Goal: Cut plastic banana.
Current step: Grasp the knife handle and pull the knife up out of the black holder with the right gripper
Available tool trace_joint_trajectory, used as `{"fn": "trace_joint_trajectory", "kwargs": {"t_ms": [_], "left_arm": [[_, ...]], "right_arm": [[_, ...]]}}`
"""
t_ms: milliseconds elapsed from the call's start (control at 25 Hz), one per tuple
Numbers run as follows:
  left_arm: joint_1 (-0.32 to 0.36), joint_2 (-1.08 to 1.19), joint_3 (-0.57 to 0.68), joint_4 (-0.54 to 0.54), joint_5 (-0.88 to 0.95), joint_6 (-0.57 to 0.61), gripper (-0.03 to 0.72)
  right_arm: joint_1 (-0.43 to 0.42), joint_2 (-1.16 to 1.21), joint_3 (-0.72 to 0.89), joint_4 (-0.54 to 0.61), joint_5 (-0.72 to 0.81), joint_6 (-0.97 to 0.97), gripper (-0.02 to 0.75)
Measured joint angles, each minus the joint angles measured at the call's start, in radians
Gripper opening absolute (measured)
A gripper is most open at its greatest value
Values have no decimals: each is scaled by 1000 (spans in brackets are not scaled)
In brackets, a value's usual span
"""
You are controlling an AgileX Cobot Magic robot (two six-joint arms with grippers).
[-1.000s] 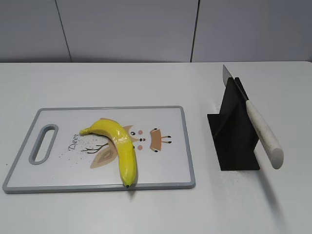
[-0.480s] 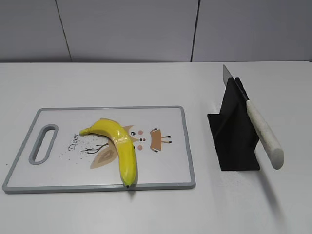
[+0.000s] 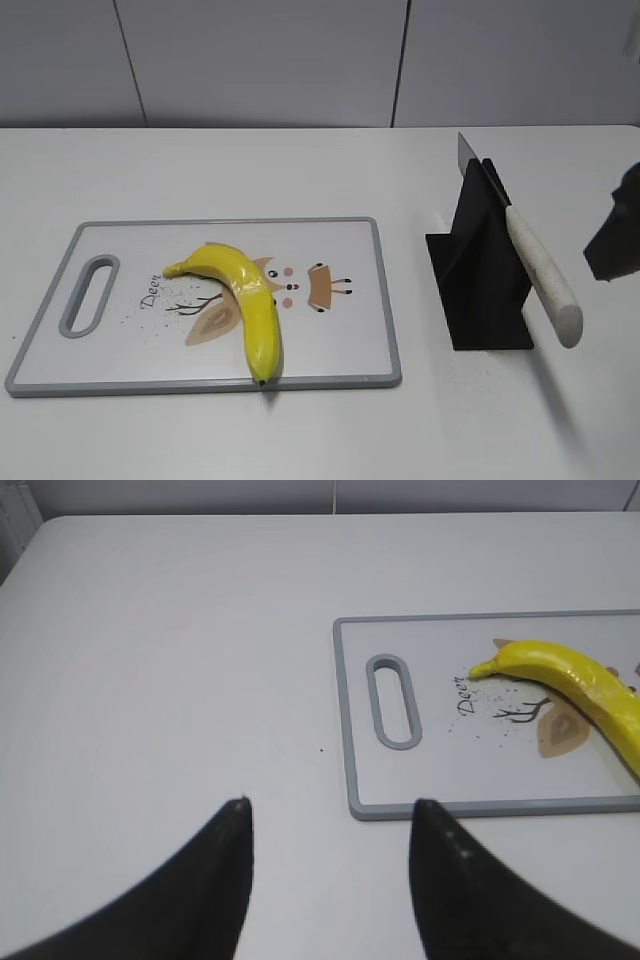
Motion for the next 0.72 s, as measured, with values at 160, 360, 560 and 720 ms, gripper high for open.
{"fn": "trace_joint_trajectory", "kwargs": {"t_ms": [160,360,560,720], "left_arm": [[0,0,0,0,0,0,490],[0,0,0,0,0,0,490],[0,0,0,0,0,0,490],[0,0,0,0,0,0,490]], "right_arm": [[8,116,-76,2,39,3,507],[58,223,-129,2,54,5,508],[65,315,-132,-10,57,13,508],[65,377,-132,-33,56,32,508]]}}
